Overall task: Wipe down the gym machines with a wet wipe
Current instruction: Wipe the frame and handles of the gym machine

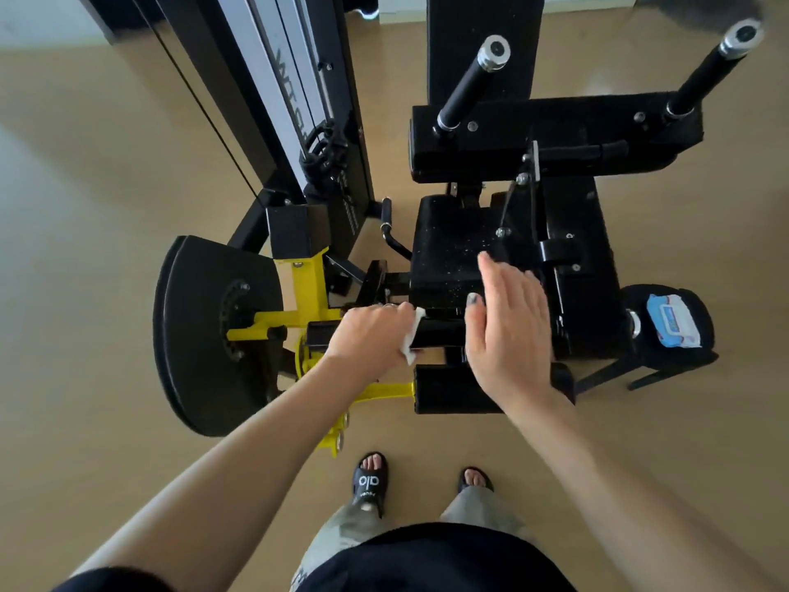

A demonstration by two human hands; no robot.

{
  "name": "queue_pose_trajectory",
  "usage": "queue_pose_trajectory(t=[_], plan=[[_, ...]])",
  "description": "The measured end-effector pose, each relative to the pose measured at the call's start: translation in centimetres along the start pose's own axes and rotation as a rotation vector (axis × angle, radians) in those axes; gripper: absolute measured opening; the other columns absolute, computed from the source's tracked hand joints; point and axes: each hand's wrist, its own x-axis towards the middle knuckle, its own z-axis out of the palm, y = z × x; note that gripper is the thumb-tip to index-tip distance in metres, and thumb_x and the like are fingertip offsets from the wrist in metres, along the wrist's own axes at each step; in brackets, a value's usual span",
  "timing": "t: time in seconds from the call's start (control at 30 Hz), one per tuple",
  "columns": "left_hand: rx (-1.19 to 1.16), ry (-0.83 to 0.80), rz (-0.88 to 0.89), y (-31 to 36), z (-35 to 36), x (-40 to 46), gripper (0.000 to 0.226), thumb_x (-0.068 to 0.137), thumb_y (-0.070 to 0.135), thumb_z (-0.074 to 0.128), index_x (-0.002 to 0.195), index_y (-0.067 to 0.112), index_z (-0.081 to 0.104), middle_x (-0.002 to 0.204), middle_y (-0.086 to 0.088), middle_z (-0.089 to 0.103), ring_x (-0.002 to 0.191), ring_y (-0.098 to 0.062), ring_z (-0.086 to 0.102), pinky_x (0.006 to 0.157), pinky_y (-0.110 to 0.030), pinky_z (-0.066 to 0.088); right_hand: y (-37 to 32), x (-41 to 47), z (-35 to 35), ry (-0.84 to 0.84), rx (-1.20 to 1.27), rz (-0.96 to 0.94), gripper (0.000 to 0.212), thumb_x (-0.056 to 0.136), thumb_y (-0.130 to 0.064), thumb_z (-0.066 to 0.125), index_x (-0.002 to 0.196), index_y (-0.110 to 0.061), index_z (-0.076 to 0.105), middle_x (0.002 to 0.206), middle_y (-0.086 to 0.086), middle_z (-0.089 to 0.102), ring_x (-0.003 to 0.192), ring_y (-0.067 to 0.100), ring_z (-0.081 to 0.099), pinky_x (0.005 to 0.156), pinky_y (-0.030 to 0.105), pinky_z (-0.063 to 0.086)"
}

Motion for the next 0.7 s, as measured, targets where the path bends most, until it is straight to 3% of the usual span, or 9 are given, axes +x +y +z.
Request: queue_pose_trajectory(t=[0.13,0.2,0.27,0.37,0.57,0.7], plan=[[-0.040,0.028,0.034,-6.0,0.5,-2.9,0.040,0.091,0.051,0.065,0.113,0.020,0.050,0.100,0.004,0.068,0.088,-0.018,0.068,0.068,-0.031,0.056,-5.3,-0.7,5.0,-0.227,-0.012,0.060,0.046,0.108,-0.033,0.031,0.141,-0.014,0.057,0.123,-0.001,0.067,0.124,0.019,0.056,0.120,0.045,0.030],[-0.077,0.008,0.020,-9.3,1.3,-4.2,0.042,0.092,0.052,0.065,0.116,0.021,0.049,0.100,0.004,0.066,0.085,-0.016,0.065,0.068,-0.028,0.056,-6.1,-1.3,6.7,-0.270,-0.144,0.053,0.047,0.109,-0.037,0.027,0.122,-0.020,0.069,0.111,-0.004,0.072,0.116,0.019,0.060,0.118,0.046,0.031],[-0.121,-0.002,0.031,-11.0,2.0,-4.6,0.045,0.092,0.055,0.065,0.117,0.021,0.049,0.100,0.004,0.066,0.082,-0.015,0.065,0.068,-0.027,0.056,-6.5,-1.3,7.2,-0.258,-0.213,0.069,0.051,0.109,-0.037,0.026,0.102,-0.021,0.074,0.097,-0.006,0.073,0.101,0.019,0.064,0.111,0.043,0.037],[-0.121,0.007,0.034,-10.6,2.3,-4.4,0.047,0.089,0.058,0.066,0.114,0.021,0.050,0.100,0.006,0.065,0.082,-0.016,0.065,0.061,-0.026,0.051,-6.9,-1.0,7.3,-0.218,-0.257,0.110,0.055,0.110,-0.035,0.026,0.088,-0.018,0.073,0.084,-0.005,0.071,0.087,0.019,0.063,0.101,0.040,0.043],[-0.066,0.015,0.084,-5.6,0.3,-1.9,0.041,0.095,0.052,0.058,0.115,0.016,0.054,0.099,0.000,0.068,0.087,-0.022,0.069,0.069,-0.034,0.052,-7.2,-1.1,7.9,-0.114,-0.326,0.126,0.051,0.109,-0.031,0.032,0.080,-0.016,0.071,0.079,-0.002,0.071,0.082,0.020,0.064,0.096,0.041,0.045],[-0.140,0.008,0.095,-6.4,0.3,-2.1,0.045,0.093,0.057,0.058,0.115,0.018,0.051,0.101,0.002,0.067,0.089,-0.021,0.068,0.071,-0.033,0.053,-6.9,-1.2,7.8,-0.124,-0.323,0.102,0.054,0.110,-0.032,0.026,0.082,-0.015,0.069,0.079,-0.002,0.069,0.081,0.020,0.062,0.095,0.040,0.045]])
